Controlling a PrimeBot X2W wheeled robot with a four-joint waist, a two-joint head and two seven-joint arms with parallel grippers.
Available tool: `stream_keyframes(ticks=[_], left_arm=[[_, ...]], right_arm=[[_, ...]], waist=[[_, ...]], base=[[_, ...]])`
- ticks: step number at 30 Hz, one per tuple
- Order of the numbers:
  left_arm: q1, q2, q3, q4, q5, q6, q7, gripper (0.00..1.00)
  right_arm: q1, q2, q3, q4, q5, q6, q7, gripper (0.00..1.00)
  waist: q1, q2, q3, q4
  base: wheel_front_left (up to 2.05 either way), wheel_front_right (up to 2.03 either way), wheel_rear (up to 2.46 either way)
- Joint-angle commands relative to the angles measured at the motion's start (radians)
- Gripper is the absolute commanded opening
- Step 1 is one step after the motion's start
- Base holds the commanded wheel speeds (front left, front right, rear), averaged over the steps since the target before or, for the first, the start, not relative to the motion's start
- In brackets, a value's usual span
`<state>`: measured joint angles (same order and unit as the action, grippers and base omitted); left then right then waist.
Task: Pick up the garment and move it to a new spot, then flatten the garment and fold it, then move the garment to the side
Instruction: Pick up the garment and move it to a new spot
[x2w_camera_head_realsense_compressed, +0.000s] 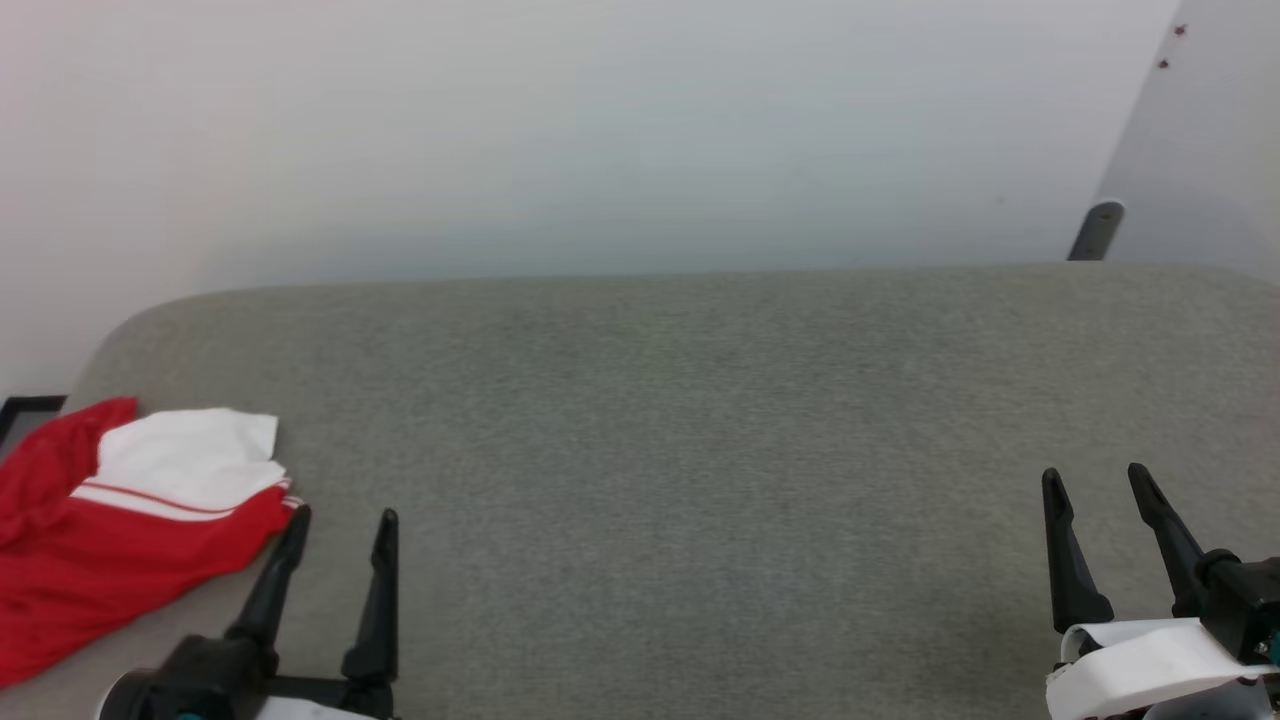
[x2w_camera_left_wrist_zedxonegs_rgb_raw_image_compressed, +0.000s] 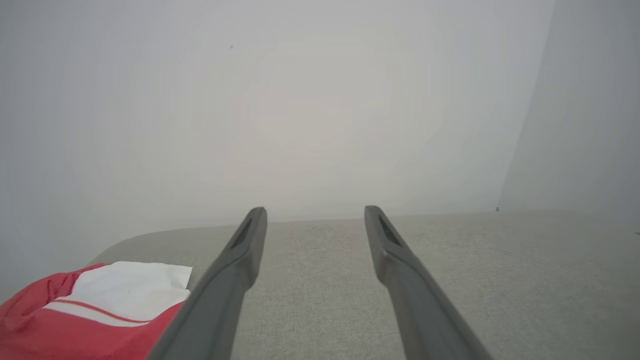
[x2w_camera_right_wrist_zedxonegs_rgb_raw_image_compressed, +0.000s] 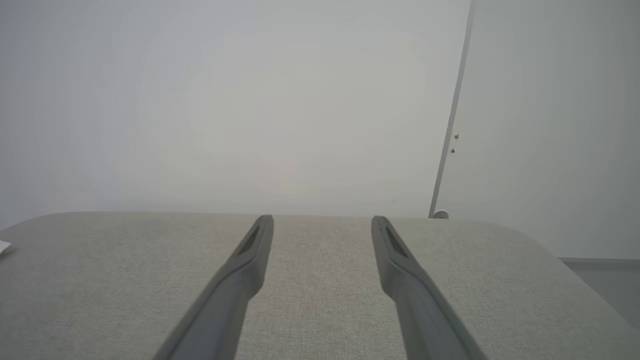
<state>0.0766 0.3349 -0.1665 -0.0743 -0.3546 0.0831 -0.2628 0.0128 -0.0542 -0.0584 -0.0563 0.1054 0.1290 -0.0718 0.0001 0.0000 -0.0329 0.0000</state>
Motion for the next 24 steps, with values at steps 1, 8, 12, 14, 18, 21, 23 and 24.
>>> stream_keyframes(ticks=[1, 8, 12, 14, 18, 21, 23, 24], left_arm=[[-0.005, -0.004, 0.009, 0.005, -0.011, 0.008, 0.003, 1.00], [-0.033, -0.003, 0.038, 0.028, -0.040, 0.031, 0.023, 1.00], [-0.047, -0.004, 0.058, 0.035, -0.053, 0.050, 0.041, 1.00], [-0.055, -0.002, 0.068, 0.034, -0.063, 0.057, 0.047, 1.00], [-0.066, 0.000, 0.076, 0.026, -0.064, 0.069, 0.059, 1.00], [-0.074, 0.000, 0.072, 0.023, -0.065, 0.073, 0.073, 1.00], [-0.074, 0.000, 0.072, 0.021, -0.070, 0.075, 0.076, 1.00], [-0.073, -0.004, 0.078, 0.017, -0.074, 0.080, 0.073, 1.00]], right_arm=[[0.009, 0.003, -0.002, -0.004, 0.000, 0.003, -0.004, 1.00], [0.019, 0.004, -0.006, -0.007, 0.008, 0.003, 0.002, 1.00], [0.012, 0.004, 0.016, -0.001, 0.015, 0.003, 0.006, 1.00], [0.010, 0.004, 0.023, 0.003, 0.018, 0.003, 0.005, 1.00], [0.007, 0.004, 0.036, 0.011, 0.025, 0.003, 0.003, 1.00], [0.005, 0.005, 0.047, 0.016, 0.030, 0.003, 0.003, 1.00], [-0.003, 0.005, 0.061, 0.021, 0.034, 0.003, 0.004, 1.00], [-0.014, 0.005, 0.070, 0.023, 0.035, 0.003, 0.006, 1.00]], waist=[[-0.0001, 0.0000, -0.002, 0.019], [-0.0001, 0.0000, -0.012, 0.143], [-0.0001, 0.0000, -0.021, 0.236], [-0.0001, 0.0000, -0.026, 0.286], [-0.0001, 0.0000, -0.037, 0.383], [-0.0001, 0.0000, -0.044, 0.446], [-0.0001, 0.0000, -0.041, 0.473], [-0.0001, 0.0000, -0.034, 0.479]], base=[[0.00, 0.00, 0.00], [0.00, 0.00, 0.00], [0.00, 0.00, 0.00], [0.00, 0.00, 0.00], [0.00, 0.00, 0.00], [0.00, 0.00, 0.00], [0.00, 0.00, 0.00], [0.00, 0.00, 0.00]])
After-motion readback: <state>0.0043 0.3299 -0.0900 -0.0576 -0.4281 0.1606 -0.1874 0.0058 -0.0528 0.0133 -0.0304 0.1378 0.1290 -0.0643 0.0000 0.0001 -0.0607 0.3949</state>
